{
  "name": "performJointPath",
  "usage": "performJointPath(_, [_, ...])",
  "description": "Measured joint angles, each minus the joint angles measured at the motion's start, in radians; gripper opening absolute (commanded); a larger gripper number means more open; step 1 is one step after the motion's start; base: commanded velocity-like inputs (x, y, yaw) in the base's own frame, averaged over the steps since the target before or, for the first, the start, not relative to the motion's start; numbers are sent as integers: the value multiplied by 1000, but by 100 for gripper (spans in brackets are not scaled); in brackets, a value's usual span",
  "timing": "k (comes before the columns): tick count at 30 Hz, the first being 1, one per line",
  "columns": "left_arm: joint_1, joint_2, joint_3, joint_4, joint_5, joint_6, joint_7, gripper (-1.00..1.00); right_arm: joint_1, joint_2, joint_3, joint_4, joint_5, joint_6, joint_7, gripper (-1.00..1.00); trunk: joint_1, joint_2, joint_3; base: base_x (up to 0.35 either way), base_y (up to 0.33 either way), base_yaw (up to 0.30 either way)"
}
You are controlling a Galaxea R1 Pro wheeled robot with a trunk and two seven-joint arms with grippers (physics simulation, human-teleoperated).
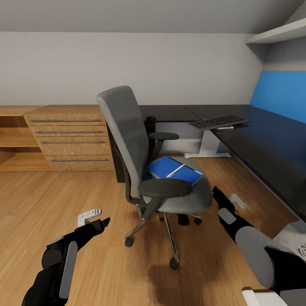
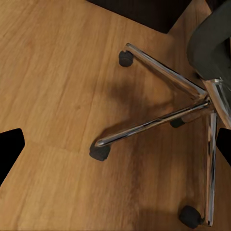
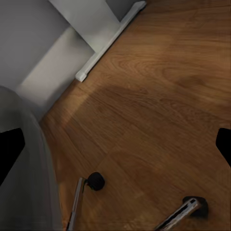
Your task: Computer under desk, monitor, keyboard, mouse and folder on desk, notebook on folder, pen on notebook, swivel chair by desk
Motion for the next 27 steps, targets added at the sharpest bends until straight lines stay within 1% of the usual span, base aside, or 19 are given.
performJointPath(2, [0,-1,0,0,0,0,0,100,-1,-1,-37,-7,7,68,13,100,0,0,0,4,0,0])
performJointPath(3, [0,-1,0,0,0,0,0,100,-1,-1,-47,-9,7,96,28,100,0,0,0,1,0,0])
performJointPath(4, [0,-1,0,0,0,0,0,100,-1,-1,-67,-5,6,128,58,100,0,0,0,0,0,0])
performJointPath(6, [0,-1,0,0,0,0,0,100,0,-1,-78,-2,3,157,91,100,0,0,0,0,0,0])
performJointPath(8, [0,-1,0,0,0,0,0,100,0,-1,-88,-3,4,170,109,100,0,0,0,0,0,0])
performJointPath(10, [0,-1,0,0,0,0,0,100,0,-1,-90,-4,5,172,112,100,0,0,0,38,0,0])
performJointPath(16, [0,0,0,0,1,0,0,100,0,-1,-92,-24,6,174,115,100,0,0,0,207,0,0])
performJointPath(20, [0,0,0,0,1,0,0,100,0,-3,-92,-28,7,173,115,100,0,0,0,117,0,0])
performJointPath(21, [0,1,1,0,1,0,0,100,0,-12,-92,-29,7,167,115,100,0,0,0,202,0,0])
performJointPath(25, [0,2,1,0,1,0,0,100,0,-25,-92,-29,7,161,114,100,0,0,0,149,0,0])
performJointPath(27, [0,2,2,0,1,0,0,100,0,-26,-92,-29,7,161,114,100,0,0,0,105,-12,0])
